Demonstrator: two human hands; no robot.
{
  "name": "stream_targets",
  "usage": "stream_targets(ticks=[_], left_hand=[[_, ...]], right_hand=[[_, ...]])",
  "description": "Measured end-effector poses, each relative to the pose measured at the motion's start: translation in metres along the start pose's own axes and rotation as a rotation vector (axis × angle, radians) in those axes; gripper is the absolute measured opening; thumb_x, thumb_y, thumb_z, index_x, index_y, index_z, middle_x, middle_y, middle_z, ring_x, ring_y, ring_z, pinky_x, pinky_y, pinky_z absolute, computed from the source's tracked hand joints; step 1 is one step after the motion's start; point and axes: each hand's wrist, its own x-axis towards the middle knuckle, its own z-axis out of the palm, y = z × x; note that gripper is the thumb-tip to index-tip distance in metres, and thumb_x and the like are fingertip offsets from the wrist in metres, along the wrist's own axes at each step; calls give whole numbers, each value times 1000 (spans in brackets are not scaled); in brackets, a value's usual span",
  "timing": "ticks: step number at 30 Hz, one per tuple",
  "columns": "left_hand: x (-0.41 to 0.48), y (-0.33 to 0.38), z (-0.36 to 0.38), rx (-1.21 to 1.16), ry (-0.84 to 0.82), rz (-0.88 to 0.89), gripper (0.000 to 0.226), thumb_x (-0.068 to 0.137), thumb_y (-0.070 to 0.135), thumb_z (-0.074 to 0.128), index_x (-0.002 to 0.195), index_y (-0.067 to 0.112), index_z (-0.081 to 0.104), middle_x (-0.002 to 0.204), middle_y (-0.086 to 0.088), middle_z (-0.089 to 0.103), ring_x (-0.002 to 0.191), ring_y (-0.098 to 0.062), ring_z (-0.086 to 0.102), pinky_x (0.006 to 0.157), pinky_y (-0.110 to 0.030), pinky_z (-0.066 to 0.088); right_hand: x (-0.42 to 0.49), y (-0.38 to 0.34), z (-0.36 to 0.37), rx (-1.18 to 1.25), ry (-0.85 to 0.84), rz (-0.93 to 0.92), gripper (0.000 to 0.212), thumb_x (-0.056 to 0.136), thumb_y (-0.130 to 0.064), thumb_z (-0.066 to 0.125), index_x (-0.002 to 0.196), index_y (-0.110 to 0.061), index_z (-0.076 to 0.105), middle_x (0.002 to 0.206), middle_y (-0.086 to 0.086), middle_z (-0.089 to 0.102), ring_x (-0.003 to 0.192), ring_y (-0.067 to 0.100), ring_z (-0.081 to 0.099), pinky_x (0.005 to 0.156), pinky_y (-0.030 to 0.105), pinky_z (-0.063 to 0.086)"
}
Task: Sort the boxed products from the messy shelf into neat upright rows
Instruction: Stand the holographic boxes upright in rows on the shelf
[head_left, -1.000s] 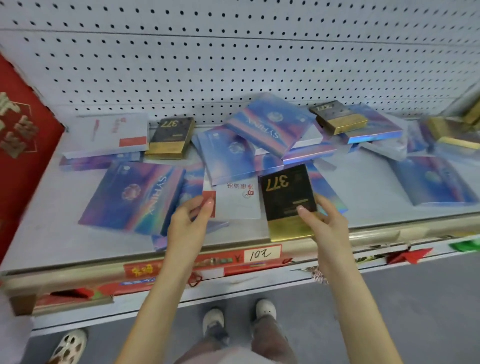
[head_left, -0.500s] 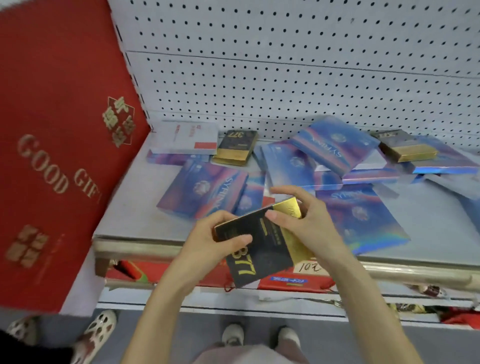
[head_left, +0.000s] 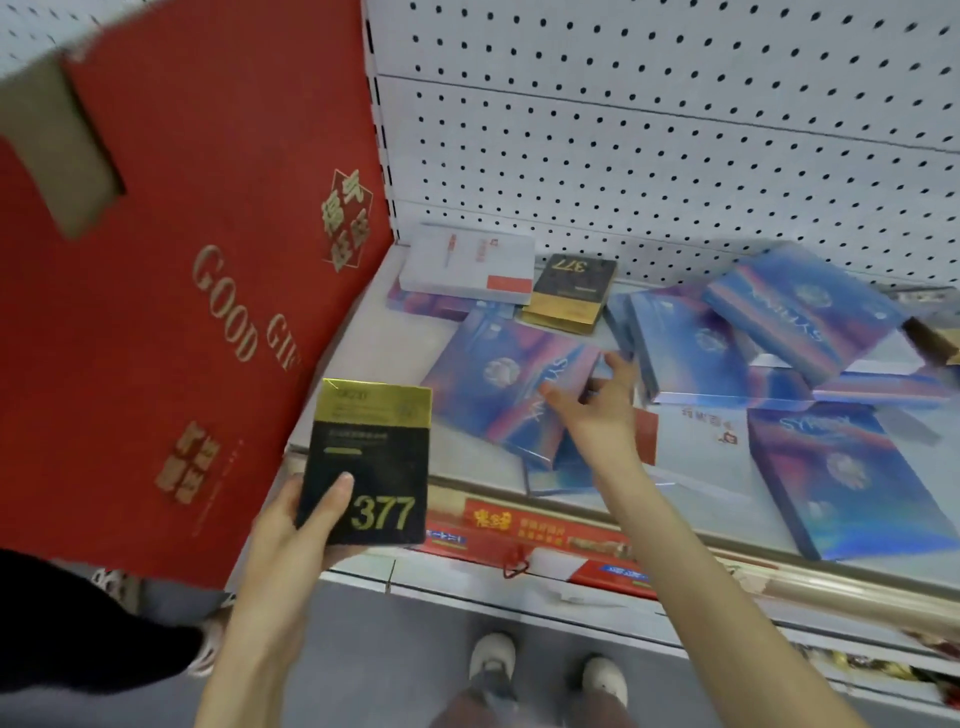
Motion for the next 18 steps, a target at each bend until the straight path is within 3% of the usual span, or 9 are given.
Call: stream_targets(ticks=[2,5,8,10,12,14,16,18], left_hand=[[3,0,-3,-12,105,57,28,86,31,63,110,17,65,98,-8,74,85,-20,73,61,-26,58],[5,1,-1,7,223,111,18,96,31,52,95,18,66,94,-11,72,78,-18,71,55,-22,56],[5,1,2,39,270,164,25,97,41,51,92,21,65,93,-8,71,89,-27,69,71,-36,60],[6,3,8,68,275,190,31,86,56,51,90,28,65,90,-1,72,90,-24,69,83,-45,56],[5,6,21,104,245,217,36,77,66,48,87,36,65,90,2,71,89,-21,69,85,-46,55],[1,8,42,146,146,230,39,75,70,44,85,38,65,93,-4,70,90,-25,68,84,-48,54],[-7,5,70,188,-5,273,53,78,71,40,91,26,64,96,-18,66,91,-31,64,84,-49,49],[-24,2,105,203,-126,279,65,83,73,38,104,17,64,105,-16,66,102,-24,63,93,-43,46]], right_hand=[[1,-4,11,68,76,97,82,78,-16,80,142,-19,30,107,-5,53,93,13,55,85,26,47],[-4,-11,9,339,69,185,60,83,-11,75,133,-17,42,103,3,64,83,12,63,76,29,54],[-15,-11,-17,415,140,107,41,86,-3,69,123,-9,53,97,13,69,81,19,64,78,38,55],[-25,-9,-49,419,174,-12,30,88,-1,65,115,-13,60,83,1,72,73,12,64,69,28,56],[-35,-7,-89,463,157,-76,26,89,-3,64,108,-19,64,76,-8,74,69,5,66,63,19,54],[-45,-4,-132,539,54,-76,23,86,-7,64,105,-19,67,84,-6,76,74,6,70,65,19,55],[-55,2,-169,546,-75,-21,27,79,-11,66,105,-17,71,93,1,77,78,11,72,65,22,56],[-65,12,-201,472,-164,37,31,75,-13,68,105,-16,74,97,8,76,79,17,72,67,26,58]])
